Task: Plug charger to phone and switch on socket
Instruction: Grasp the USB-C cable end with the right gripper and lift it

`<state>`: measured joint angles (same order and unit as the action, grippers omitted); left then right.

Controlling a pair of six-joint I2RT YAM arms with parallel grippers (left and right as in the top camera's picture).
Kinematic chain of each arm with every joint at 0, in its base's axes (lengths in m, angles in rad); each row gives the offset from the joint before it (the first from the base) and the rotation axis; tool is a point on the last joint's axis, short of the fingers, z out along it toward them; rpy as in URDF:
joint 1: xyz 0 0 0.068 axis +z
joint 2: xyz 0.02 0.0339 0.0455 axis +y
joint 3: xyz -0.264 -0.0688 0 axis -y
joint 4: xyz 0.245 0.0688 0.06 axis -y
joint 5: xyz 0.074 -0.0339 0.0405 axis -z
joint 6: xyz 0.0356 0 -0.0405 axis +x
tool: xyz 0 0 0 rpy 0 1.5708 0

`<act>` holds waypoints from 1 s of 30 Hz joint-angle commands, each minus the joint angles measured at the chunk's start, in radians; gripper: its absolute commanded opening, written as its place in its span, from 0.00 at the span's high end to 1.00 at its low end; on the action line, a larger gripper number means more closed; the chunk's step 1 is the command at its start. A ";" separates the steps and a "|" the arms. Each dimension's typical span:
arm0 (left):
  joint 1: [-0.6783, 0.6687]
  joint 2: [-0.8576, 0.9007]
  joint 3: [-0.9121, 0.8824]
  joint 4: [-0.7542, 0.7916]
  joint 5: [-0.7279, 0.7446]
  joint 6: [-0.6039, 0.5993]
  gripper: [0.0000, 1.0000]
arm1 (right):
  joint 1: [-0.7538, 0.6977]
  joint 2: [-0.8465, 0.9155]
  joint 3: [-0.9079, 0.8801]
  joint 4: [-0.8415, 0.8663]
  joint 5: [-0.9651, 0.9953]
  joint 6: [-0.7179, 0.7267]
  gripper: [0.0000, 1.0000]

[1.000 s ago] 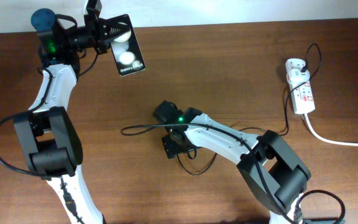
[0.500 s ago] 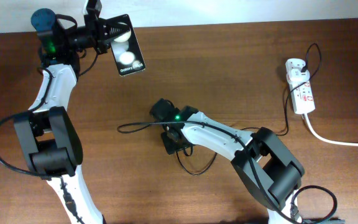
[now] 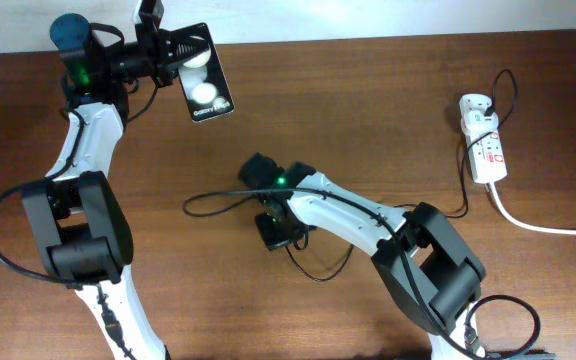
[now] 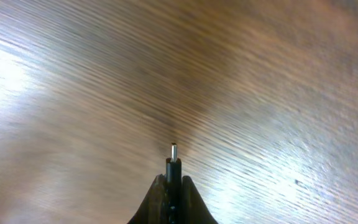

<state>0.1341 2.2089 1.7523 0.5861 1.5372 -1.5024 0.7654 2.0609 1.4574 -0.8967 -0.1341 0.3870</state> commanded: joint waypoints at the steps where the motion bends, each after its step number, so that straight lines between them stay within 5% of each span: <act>1: 0.006 0.000 0.008 0.003 -0.006 0.016 1.00 | -0.072 -0.016 0.089 -0.028 -0.227 -0.082 0.96; 5: 0.021 0.000 0.008 0.003 -0.007 0.016 1.00 | -0.201 -0.023 0.089 -0.031 -0.479 -0.175 0.96; 11: 0.030 0.000 0.008 0.003 -0.016 0.016 1.00 | -0.362 -0.023 0.089 -0.027 -1.213 -0.640 0.96; 15: 0.005 0.000 0.008 0.003 -0.041 0.016 1.00 | -0.369 -0.023 0.089 0.085 -1.418 -0.670 0.96; 21: -0.069 0.000 0.008 0.003 -0.178 0.004 1.00 | -0.388 -0.023 0.091 0.352 -1.416 -0.353 0.96; 23: -0.075 0.000 0.008 0.034 -0.204 0.004 1.00 | -0.417 -0.023 0.091 0.557 -1.320 -0.075 0.96; 27: -0.075 0.000 0.008 0.033 -0.286 0.000 1.00 | -0.421 -0.023 0.091 0.940 -1.255 0.257 0.96; 30: -0.075 0.000 0.008 0.034 -0.304 0.018 1.00 | -0.420 -0.023 0.091 1.008 -1.213 0.311 0.96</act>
<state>0.0582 2.2089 1.7515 0.6106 1.2594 -1.5032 0.3428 2.0583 1.5360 0.0990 -1.3838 0.6483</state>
